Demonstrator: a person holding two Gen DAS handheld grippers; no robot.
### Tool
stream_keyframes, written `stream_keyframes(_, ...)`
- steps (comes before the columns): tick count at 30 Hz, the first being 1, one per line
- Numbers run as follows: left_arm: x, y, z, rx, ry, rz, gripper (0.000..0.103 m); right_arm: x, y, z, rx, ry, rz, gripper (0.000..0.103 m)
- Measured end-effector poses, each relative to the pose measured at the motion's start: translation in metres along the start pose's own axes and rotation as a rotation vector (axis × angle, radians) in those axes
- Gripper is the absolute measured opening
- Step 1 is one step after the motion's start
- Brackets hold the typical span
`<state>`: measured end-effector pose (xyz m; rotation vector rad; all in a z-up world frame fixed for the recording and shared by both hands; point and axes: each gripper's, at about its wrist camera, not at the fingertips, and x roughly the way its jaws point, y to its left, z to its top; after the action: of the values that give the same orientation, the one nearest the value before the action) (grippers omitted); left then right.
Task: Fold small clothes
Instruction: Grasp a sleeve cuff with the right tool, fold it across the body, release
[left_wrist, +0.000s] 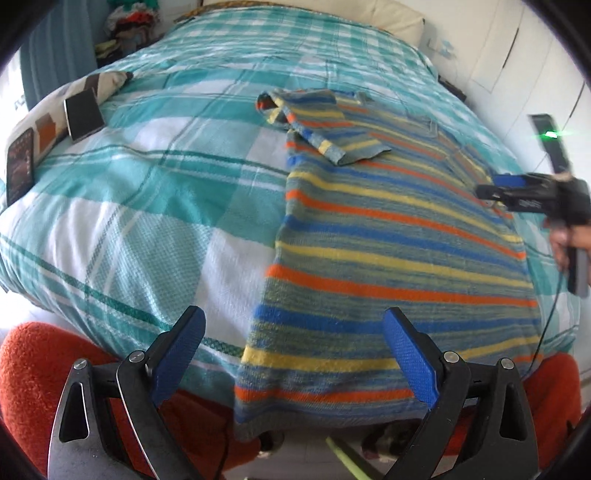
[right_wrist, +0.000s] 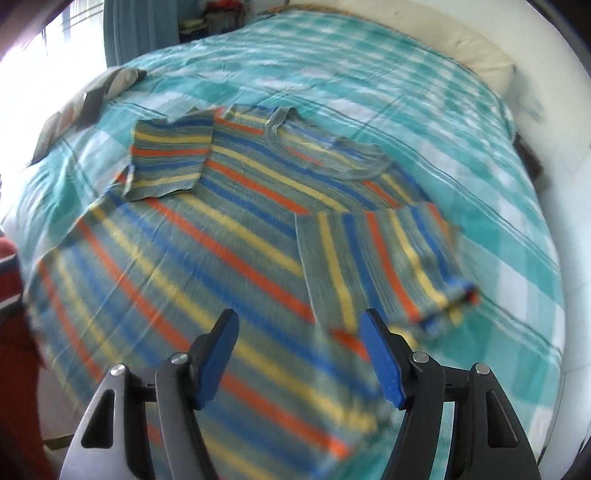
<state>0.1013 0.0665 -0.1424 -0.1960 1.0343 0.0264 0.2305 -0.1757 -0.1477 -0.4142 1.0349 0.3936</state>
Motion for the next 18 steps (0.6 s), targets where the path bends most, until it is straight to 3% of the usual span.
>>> stream_keyframes(3,0.003,0.007,-0.001,-0.020,0.013,0.014,0.097,0.051,0.000,0.018,0.008,0.067,-0.022,0.067)
stream_keyframes(4,0.004,0.009,-0.001,-0.029,0.020,0.013,0.097,0.062,-0.008,0.019,0.050,0.077,0.014,0.064)
stream_keyframes(6,0.004,0.013,-0.002,-0.043,0.019,0.010,0.097,0.059,-0.035,0.017,0.178,0.042,0.060,0.011)
stream_keyframes(7,0.004,0.014,-0.003,-0.044,0.021,0.010,0.097,0.052,-0.051,0.014,0.231,0.029,0.067,0.003)
stream_keyframes(10,0.004,0.018,-0.005,-0.048,0.025,0.006,0.097,0.007,-0.124,-0.012,0.430,-0.076,0.032,0.003)
stream_keyframes(13,0.004,0.018,-0.005,-0.058,0.026,-0.010,0.097,-0.043,-0.218,-0.077,0.749,-0.166,-0.025,0.003)
stream_keyframes(16,0.009,0.016,-0.005,-0.066,0.042,-0.026,0.097,-0.061,-0.273,-0.145,1.006,-0.166,-0.067,0.003)
stream_keyframes(18,0.012,0.012,-0.004,-0.056,0.049,-0.022,0.097,-0.058,-0.289,-0.183,1.126,-0.160,-0.040,0.003)
